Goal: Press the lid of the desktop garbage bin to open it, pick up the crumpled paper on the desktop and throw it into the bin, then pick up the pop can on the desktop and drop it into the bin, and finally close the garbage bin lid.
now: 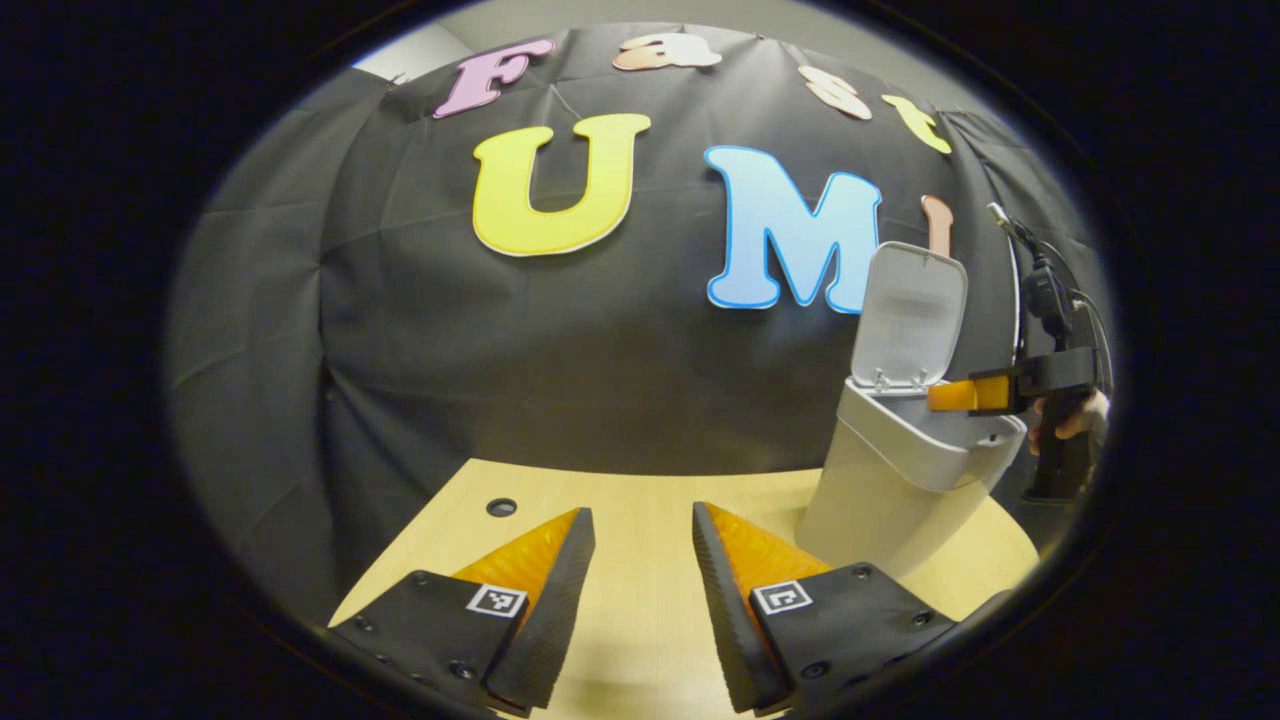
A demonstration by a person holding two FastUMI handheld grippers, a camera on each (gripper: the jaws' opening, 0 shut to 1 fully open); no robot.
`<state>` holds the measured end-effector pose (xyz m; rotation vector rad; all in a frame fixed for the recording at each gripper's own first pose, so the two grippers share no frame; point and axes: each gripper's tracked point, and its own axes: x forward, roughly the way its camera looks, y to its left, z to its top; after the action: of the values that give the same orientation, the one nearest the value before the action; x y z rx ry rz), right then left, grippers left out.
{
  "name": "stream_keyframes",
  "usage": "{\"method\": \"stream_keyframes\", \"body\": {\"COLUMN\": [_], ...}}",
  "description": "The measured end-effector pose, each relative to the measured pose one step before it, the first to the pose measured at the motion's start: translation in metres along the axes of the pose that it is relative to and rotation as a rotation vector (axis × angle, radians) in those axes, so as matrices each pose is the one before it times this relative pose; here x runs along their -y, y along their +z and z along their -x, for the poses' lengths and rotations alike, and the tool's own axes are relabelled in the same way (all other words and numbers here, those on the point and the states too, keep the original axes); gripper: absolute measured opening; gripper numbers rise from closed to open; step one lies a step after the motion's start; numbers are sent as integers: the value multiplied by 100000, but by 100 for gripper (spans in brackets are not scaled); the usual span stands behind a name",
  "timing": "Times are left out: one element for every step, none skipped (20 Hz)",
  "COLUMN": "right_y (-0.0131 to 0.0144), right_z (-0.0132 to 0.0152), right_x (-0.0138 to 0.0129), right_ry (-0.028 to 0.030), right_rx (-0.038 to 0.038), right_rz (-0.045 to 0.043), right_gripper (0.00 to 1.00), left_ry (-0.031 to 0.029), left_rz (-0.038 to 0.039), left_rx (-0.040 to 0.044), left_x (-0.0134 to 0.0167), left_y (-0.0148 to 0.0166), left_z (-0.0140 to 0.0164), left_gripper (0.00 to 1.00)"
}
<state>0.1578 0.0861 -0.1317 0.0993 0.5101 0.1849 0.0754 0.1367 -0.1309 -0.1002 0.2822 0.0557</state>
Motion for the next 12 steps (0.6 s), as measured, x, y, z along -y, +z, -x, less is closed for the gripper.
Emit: {"method": "stream_keyframes", "body": {"right_y": [149,233,163,234,331,368,431,566,476,535,521,529], "right_z": [184,147,167,216,226,147,220,207,166,121,170,121], "right_x": [17,51,59,59,63,76,69,52,87,99,91,136], "right_ry": [138,-11,46,130,15,-47,6,97,-11,-58,-159,-309], "right_rx": [416,442,303,369,514,585,877,893,836,967,1182,1022], "right_rz": [364,574,618,588,671,683,536,399,420,542,729,835], "right_gripper": [86,86,86,86,86,86,86,86,86,86,86,86], "left_ry": [6,-38,47,65,-93,-56,-101,-6,-1,11,65,144], "left_rz": [34,85,127,105,271,295,260,236,242,301,232,171], "left_rx": [-17,-22,83,192,248,323,160,180,140,150,86,104], "left_x": [98,-988,131,68,68,125,135,99,78,26,49,30], "left_y": [16,-296,52,88,51,167,48,50,16,53,-19,8], "left_z": [97,885,28,34,72,110,21,-21,18,51,-38,7], "left_gripper": [67,67,67,67,67,67,67,67,67,67,67,67]}}
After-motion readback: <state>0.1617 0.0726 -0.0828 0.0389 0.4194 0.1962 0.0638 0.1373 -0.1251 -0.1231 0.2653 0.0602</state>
